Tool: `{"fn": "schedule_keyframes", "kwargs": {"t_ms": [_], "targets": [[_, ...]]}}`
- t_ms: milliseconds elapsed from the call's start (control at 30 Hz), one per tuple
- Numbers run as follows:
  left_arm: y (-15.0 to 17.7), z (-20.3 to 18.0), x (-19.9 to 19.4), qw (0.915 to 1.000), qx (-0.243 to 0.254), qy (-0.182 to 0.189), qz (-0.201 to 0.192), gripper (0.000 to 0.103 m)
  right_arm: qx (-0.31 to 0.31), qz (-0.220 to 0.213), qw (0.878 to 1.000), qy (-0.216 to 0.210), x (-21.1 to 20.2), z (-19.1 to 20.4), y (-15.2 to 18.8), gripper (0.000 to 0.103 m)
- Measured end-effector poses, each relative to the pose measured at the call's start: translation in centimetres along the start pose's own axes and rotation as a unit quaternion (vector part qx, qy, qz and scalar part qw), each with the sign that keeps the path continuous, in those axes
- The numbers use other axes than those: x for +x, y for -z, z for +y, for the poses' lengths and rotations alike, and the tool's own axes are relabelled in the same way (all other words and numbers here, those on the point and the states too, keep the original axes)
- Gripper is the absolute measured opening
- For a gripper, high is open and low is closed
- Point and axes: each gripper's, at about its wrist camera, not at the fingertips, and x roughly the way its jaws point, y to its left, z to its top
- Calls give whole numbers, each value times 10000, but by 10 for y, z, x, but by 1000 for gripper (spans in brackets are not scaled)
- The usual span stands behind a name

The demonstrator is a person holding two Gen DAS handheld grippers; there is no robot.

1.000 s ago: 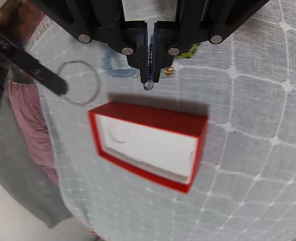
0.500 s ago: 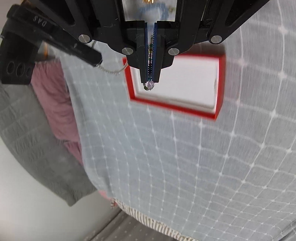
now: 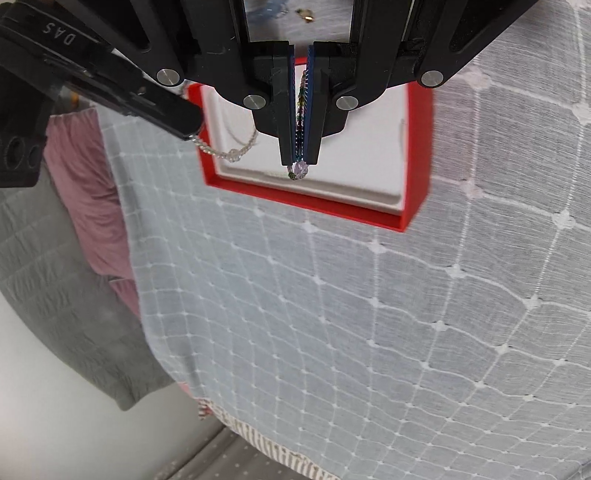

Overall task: Organize jewelry
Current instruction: 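Lower both bracelets into the red box and open both grippers, then close the left gripper on the green bead bracelet while the right gripper grasps the light-blue bead bracelet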

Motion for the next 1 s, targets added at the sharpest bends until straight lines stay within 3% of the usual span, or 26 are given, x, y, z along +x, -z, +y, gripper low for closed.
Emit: {"fn": "schedule_keyframes", "kwargs": {"t_ms": [267,467,733,900,1000], "targets": [[4,6,6,9986,171,-491,20,0,-42,54,9998,173,10,-6,3,5],[4,8,-2,9983,199,-556,-16,15,77,-57,9998,163,-1,-14,1,7],[17,4,-21,9957,314,-869,-31,22,82,-133,9994,315,-24,-13,12,24],[32,-3,-28,9917,431,-1206,102,27,23,-98,9991,407,-40,-9,29,45],[47,-6,-28,9883,499,-1422,244,28,99,73,9993,363,-39,-10,30,46]]}}
